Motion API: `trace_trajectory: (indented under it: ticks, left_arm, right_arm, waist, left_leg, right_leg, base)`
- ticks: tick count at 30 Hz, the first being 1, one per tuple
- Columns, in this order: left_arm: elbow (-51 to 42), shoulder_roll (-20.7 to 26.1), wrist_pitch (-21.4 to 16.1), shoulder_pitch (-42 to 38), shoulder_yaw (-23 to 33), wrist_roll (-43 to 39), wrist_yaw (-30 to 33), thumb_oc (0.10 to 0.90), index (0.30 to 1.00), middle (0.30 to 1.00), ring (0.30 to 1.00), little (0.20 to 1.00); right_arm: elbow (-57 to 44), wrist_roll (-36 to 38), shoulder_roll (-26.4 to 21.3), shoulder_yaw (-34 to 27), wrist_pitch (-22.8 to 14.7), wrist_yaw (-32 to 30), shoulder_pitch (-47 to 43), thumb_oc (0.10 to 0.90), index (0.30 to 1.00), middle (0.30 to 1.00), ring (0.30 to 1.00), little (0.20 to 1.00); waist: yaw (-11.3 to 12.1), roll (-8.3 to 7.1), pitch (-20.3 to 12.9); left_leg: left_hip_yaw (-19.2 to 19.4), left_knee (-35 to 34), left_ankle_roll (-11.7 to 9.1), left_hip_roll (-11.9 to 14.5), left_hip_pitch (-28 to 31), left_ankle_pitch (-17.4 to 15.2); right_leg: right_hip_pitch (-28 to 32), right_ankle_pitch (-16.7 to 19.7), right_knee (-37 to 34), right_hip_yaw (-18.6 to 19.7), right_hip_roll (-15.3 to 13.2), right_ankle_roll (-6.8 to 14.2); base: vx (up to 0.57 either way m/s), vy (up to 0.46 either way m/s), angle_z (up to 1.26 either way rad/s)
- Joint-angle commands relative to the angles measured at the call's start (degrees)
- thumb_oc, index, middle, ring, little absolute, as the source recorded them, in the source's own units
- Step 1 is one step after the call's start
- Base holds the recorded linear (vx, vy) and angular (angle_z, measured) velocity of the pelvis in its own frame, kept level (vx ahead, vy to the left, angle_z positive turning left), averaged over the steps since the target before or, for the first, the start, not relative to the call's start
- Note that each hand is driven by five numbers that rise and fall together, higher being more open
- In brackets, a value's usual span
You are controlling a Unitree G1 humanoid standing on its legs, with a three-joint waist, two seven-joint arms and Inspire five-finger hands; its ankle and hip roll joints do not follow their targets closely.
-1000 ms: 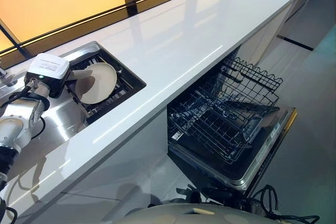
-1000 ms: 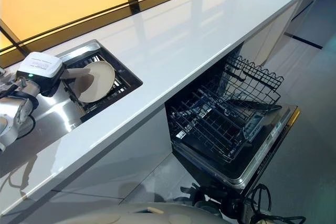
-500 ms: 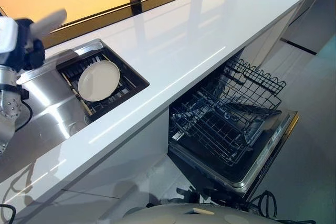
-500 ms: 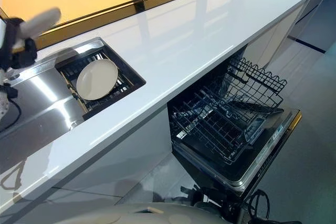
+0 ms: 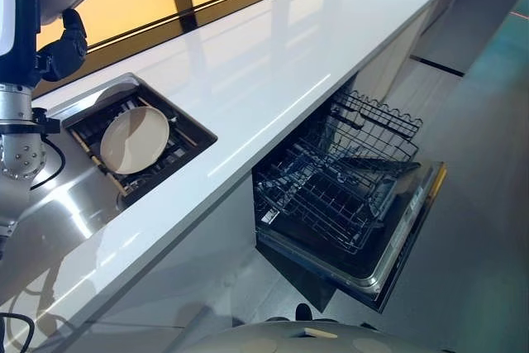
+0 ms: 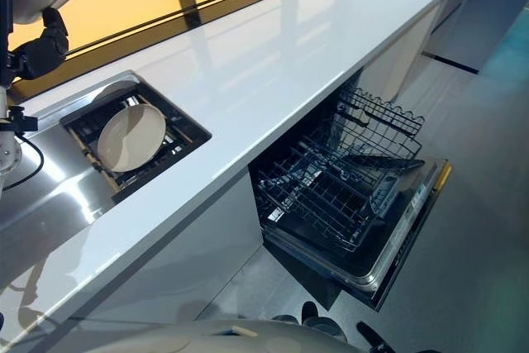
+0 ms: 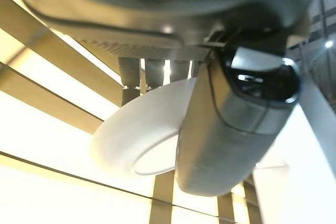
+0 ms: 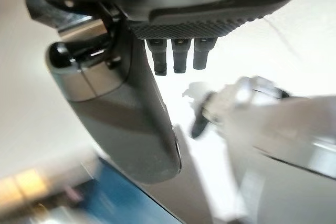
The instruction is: Pick up plates and place into dishwasher.
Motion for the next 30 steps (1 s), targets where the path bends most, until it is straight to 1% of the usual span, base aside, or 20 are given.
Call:
trace_trajectory:
  ticks: [1,2,3,4,5,6,8,9,10,11,12,13,15,17,18,21,23,25,28,30]
  left_arm:
    - [-3.56,1.85,0.79,-7.33,4.17,-0.87,6.74,0.100,0.300,0.300,0.300,0.200]
    - [-4.56,1.21,1.62,-6.71,3.90,-0.68,7.03,0.100,0.300,0.300,0.300,0.200]
    - [-5.17,0.62,1.96,-5.83,4.02,-0.31,7.33,0.100,0.300,0.300,0.300,0.200]
    - [-5.58,0.20,2.08,-5.03,4.07,-0.08,7.66,0.100,0.300,0.300,0.300,0.200]
    - [-5.87,-0.22,2.15,-4.48,4.08,0.19,7.86,0.100,0.300,0.300,0.300,0.200]
    - [-6.01,-0.41,2.07,-3.93,4.11,0.15,7.88,0.100,0.300,0.300,0.300,0.200]
    - [-6.54,-1.15,1.80,-2.93,4.10,0.51,7.72,0.100,0.300,0.300,0.300,0.200]
    - [-6.85,-1.93,1.41,-2.36,4.16,0.83,7.22,0.100,0.300,0.300,0.300,0.200]
    - [-7.02,-2.29,1.18,-2.22,4.04,0.70,6.87,0.100,0.300,0.300,0.300,0.200]
    - [-7.38,-2.63,0.80,-2.05,3.96,0.04,5.77,0.100,0.300,0.300,0.300,0.200]
    - [-7.81,-3.18,0.43,-1.97,3.71,-0.44,4.31,0.100,0.300,0.300,0.300,0.200]
    - [-8.05,-3.86,-0.33,-1.85,3.23,-1.41,2.88,0.100,0.300,0.300,0.300,0.200]
    - [-9.24,-6.10,-3.21,-1.19,2.11,-5.21,-1.29,0.100,0.300,0.300,0.300,0.200]
    - [-10.37,-7.86,-5.63,-0.91,1.32,-5.88,-4.45,0.100,0.300,0.300,0.300,0.200]
    - [-10.96,-8.57,-7.47,-0.81,0.70,-6.09,-7.26,0.100,0.300,0.300,0.300,0.200]
    - [-12.44,-9.08,-10.91,-0.55,-0.14,-7.73,-12.82,0.100,0.300,0.300,0.300,0.200]
    - [-13.98,-8.83,-13.84,-0.51,-0.85,-7.91,-17.35,0.100,0.300,0.300,0.300,0.200]
    - [-14.61,-8.24,-16.17,-0.83,-1.58,-8.69,-19.78,0.100,0.300,0.300,0.300,0.200]
    - [-15.29,-6.82,-20.80,-1.37,-2.69,-8.37,-21.31,0.100,0.300,0.300,0.300,0.200]
    - [-15.61,-6.32,-22.94,-2.07,-3.43,-8.33,-21.18,0.100,0.300,0.300,0.300,0.200]
  right_arm:
    - [-5.09,-6.72,-3.79,-4.16,-18.24,-13.71,-1.43,0.800,0.900,0.900,0.900,0.900]
    - [-10.15,-12.52,-3.69,-3.78,-22.37,-20.75,-1.56,0.800,0.900,0.900,0.900,0.900]
    - [-15.67,-17.75,-3.44,-3.19,-24.42,-27.58,-1.44,0.800,0.900,0.900,0.900,0.900]
    - [-20.29,-22.25,-3.26,-2.67,-25.61,-33.00,-1.32,0.800,0.900,0.900,0.900,0.900]
    - [-23.51,-25.65,-2.76,-2.33,-26.45,-36.38,-1.03,0.800,0.900,0.900,0.900,0.900]
    - [-28.21,-30.78,-2.96,-1.43,-27.43,-41.00,-0.99,0.800,0.900,0.900,0.900,0.900]
    - [-35.29,-39.56,-3.01,-0.19,-27.11,-45.98,-0.66,0.800,0.900,0.900,0.900,0.900]
    - [-40.99,-45.54,-3.71,0.85,-25.12,-48.43,-0.71,0.800,0.900,0.900,0.900,0.900]
    - [-42.12,-48.30,-3.71,1.06,-25.37,-48.57,-0.77,0.800,0.900,0.900,0.900,0.900]
    - [-45.31,-52.83,-4.69,2.10,-24.93,-48.75,-0.78,0.800,0.900,0.900,0.900,0.900]
    - [-49.15,-58.00,-5.19,3.12,-24.03,-48.41,-0.83,0.800,0.900,0.900,0.900,0.900]
    - [-52.64,-61.00,-5.83,4.14,-23.11,-47.81,-0.75,0.800,0.900,0.900,0.900,0.900]
    - [-58.65,-66.45,-6.87,5.50,-22.99,-44.81,-0.72,0.800,0.900,0.900,0.900,0.900]
    - [-61.77,-68.80,-7.73,6.34,-24.13,-41.75,-1.15,0.800,0.900,0.900,0.900,0.900]
    - [-63.78,-70.71,-8.43,6.80,-24.82,-39.51,-1.60,0.800,0.900,0.900,0.900,0.900]
    - [-67.78,-71.85,-10.47,7.06,-26.63,-34.82,-2.31,0.800,0.900,0.900,0.900,0.900]
    - [-71.94,-71.04,-13.11,7.06,-27.83,-30.29,-3.35,0.800,0.900,0.900,0.900,0.900]
    - [-75.10,-71.72,-15.45,7.19,-29.37,-27.70,-4.36,0.800,0.900,0.900,0.900,0.900]
    - [-80.53,-72.92,-19.97,7.84,-32.15,-23.99,-6.70,0.800,0.900,0.900,0.900,0.900]
    - [-82.70,-73.08,-22.17,8.89,-33.33,-22.13,-8.65,0.800,0.900,0.900,0.900,0.900]
  waist:
    - [-0.84,4.35,-0.04]
    - [-1.00,4.39,0.08]
    - [-1.11,4.41,0.22]
    - [-1.27,4.43,0.29]
    - [-1.41,4.48,0.32]
    - [-1.55,4.48,0.39]
    - [-1.78,4.49,0.43]
    - [-1.92,4.53,0.51]
    - [-1.95,4.54,0.53]
    - [-2.00,4.55,0.50]
    - [-2.13,4.56,0.56]
    - [-2.26,4.52,0.53]
    - [-2.46,4.36,0.57]
    - [-2.39,4.24,0.48]
    - [-2.28,4.13,0.38]
    - [-2.11,4.00,0.26]
    - [-1.81,3.97,0.08]
    - [-1.59,3.91,-0.07]
    - [-0.92,3.75,-0.44]
    - [-0.45,3.69,-0.78]
  left_leg:
    - [-0.33,0.40,4.28,-5.48,-1.79,-5.07]
    - [-0.31,0.40,4.32,-5.60,-1.83,-5.05]
    - [-0.20,0.40,4.33,-5.64,-1.90,-5.06]
    - [-0.10,0.40,4.32,-5.66,-1.97,-5.03]
    - [-0.06,0.40,4.31,-5.67,-2.05,-5.02]
    - [0.05,0.40,4.21,-5.65,-2.17,-4.94]
    - [0.13,0.40,4.18,-5.60,-2.38,-4.79]
    - [0.13,0.40,4.26,-5.50,-2.57,-4.65]
    - [0.10,0.40,4.29,-5.48,-2.63,-4.61]
    - [0.09,0.40,4.42,-5.43,-2.69,-4.56]
    - [0.10,0.40,4.54,-5.40,-2.75,-4.43]
    - [0.13,0.40,4.66,-5.41,-2.76,-4.42]
    - [0.40,0.40,4.76,-5.40,-2.61,-4.35]
    - [0.46,0.40,4.66,-5.39,-2.51,-4.32]
    - [0.54,0.40,4.56,-5.34,-2.46,-4.34]
    - [0.54,0.40,4.46,-5.25,-2.47,-4.29]
    - [0.49,0.40,4.36,-5.14,-2.53,-4.23]
    - [0.42,0.40,4.24,-5.03,-2.55,-4.16]
    - [0.11,0.40,3.98,-4.99,-2.44,-4.13]
    - [-0.07,0.40,3.73,-5.00,-2.39,-4.10]
  right_leg:
    - [-0.66,-10.01,8.82,-0.43,2.82,3.64]
    - [-0.61,-9.66,8.26,0.05,2.98,3.61]
    - [-0.55,-9.36,7.74,0.42,3.08,3.56]
    - [-0.52,-9.11,7.34,0.66,3.17,3.55]
    - [-0.52,-8.92,7.07,0.85,3.28,3.56]
    - [-0.54,-8.69,6.74,0.95,3.31,3.55]
    - [-0.69,-8.55,6.63,1.20,3.40,3.56]
    - [-0.90,-8.83,7.11,1.34,3.50,3.48]
    - [-0.98,-8.95,7.34,1.39,3.53,3.47]
    - [-1.18,-9.14,7.90,1.46,3.51,3.49]
    - [-1.43,-9.16,8.51,1.50,3.48,3.51]
    - [-1.59,-9.21,8.94,1.49,3.42,3.56]
    - [-1.82,-9.16,9.62,1.26,3.30,3.72]
    - [-1.66,-9.17,9.41,1.00,3.30,3.78]
    - [-1.45,-9.22,9.19,0.69,3.28,3.80]
    - [-1.33,-9.25,9.34,0.27,3.24,3.82]
    - [-1.36,-9.40,9.79,-0.15,3.17,3.85]
    - [-1.33,-9.58,9.90,-0.48,3.20,3.80]
    - [-0.63,-9.70,8.48,-0.97,3.45,3.50]
    - [-0.04,-9.69,7.18,-1.22,3.67,3.26]
  base:
    - [-0.01,0.031,-0.21]
    - [-0.02,0.035,-0.25]
    - [-0.03,0.038,-0.23]
    - [-0.03,0.030,-0.23]
    - [-0.02,0.024,-0.24]
    - [-0.02,0.020,-0.22]
    - [-0.02,0.017,-0.12]
    - [-0.03,0.009,-0.04]
    - [0.00,0.000,0.00]
    - [0.00,0.000,0.00]
    - [0.00,0.000,0.00]
    - [0.00,0.000,0.00]
    - [0.00,0.000,0.00]
    - [0.00,0.000,0.00]
    - [0.00,0.000,0.00]
    - [0.00,0.000,0.00]
    - [0.00,-0.035,0.03]
    - [0.00,-0.038,0.02]
    - [0.02,-0.039,0.02]
    - [0.02,-0.036,-0.01]
